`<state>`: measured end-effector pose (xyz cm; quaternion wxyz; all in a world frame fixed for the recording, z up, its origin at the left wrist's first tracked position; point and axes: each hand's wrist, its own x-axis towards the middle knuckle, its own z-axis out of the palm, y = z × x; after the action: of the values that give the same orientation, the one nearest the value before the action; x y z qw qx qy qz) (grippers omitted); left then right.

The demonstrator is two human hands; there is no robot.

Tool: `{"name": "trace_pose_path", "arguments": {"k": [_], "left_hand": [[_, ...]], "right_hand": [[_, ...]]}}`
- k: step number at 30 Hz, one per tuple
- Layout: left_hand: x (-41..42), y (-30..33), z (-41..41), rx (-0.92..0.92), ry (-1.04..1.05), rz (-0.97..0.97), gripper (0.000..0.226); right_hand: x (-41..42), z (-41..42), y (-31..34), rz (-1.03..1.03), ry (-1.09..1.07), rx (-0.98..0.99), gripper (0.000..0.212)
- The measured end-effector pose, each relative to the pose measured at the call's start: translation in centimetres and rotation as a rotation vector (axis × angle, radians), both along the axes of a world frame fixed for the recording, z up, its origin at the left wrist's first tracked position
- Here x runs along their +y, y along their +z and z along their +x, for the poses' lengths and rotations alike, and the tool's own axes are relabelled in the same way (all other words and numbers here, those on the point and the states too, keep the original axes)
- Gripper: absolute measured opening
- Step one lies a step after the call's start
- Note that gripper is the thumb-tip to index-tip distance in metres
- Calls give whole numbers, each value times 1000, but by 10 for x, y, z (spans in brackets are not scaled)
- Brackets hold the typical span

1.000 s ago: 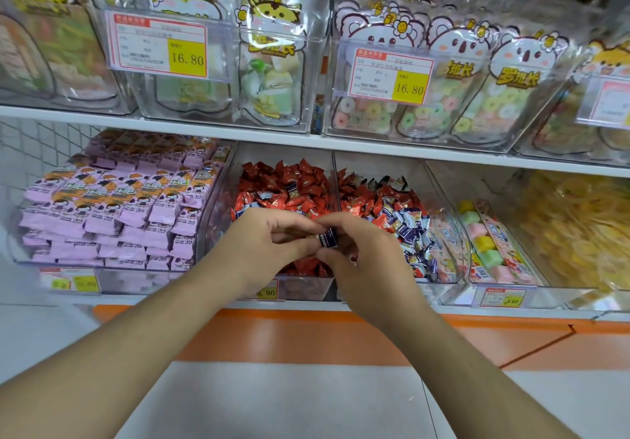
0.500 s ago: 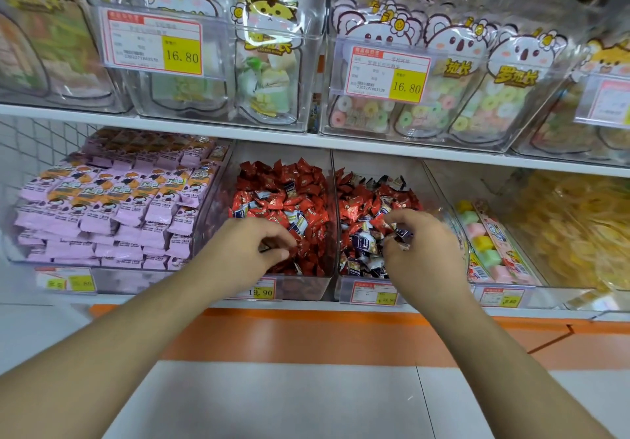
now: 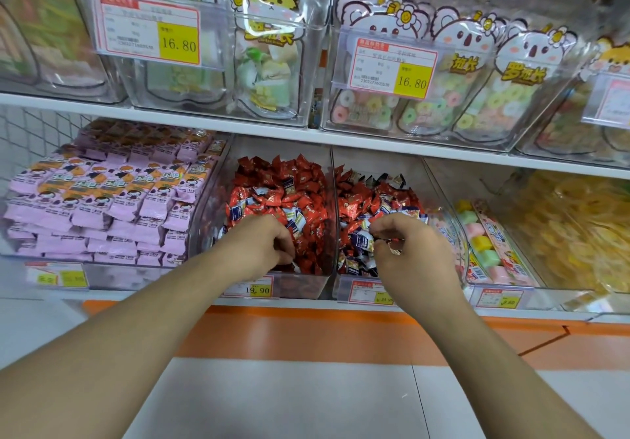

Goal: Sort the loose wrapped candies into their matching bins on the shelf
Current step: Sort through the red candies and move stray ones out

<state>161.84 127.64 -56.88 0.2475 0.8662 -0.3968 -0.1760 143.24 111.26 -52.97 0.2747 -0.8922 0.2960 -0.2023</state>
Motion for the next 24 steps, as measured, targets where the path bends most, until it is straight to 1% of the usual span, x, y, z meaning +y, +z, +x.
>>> {"name": "trace_pose_path", "arguments": {"k": [3, 4, 7, 9, 11, 12, 14, 16, 18, 19, 21, 22, 24], "left_hand": [[3, 0, -1, -26, 33, -24, 10], [5, 1, -1, -26, 59, -61, 11], [12, 11, -5, 0, 140, -257, 12], [15, 23, -12, 79, 155, -385, 10], [16, 36, -23, 200, 116, -499, 9], [17, 41, -29, 239, 87, -535, 9], [17, 47, -37, 278, 49, -577, 9], [18, 46, -37, 258, 42, -585, 10], [20, 38, -30, 185, 72, -545, 12], [21, 33, -25, 156, 95, -516, 12], [21, 23, -14, 123, 129, -452, 13], [20, 19, -9, 114, 140, -428, 14], [11, 13, 2, 114, 138, -402, 17]], "right_hand": [[3, 0, 2, 5, 5, -13, 24], [4, 0, 3, 2, 11, -19, 25], [13, 1, 8, -5, 91, -35, 26], [21, 3, 11, -15, 189, -37, 32], [28, 6, 13, -3, 267, -49, 35], [32, 7, 14, 31, 283, -66, 31], [35, 9, 14, 77, 272, -104, 15], [31, 9, 14, 37, 200, -127, 9], [19, 7, 13, -11, 96, -99, 10], [13, 5, 13, -28, 49, -51, 19], [1, -1, 10, -42, -7, 59, 44], [-2, -2, 8, -42, -20, 91, 49], [-3, -2, 6, -42, -25, 108, 48]]}}
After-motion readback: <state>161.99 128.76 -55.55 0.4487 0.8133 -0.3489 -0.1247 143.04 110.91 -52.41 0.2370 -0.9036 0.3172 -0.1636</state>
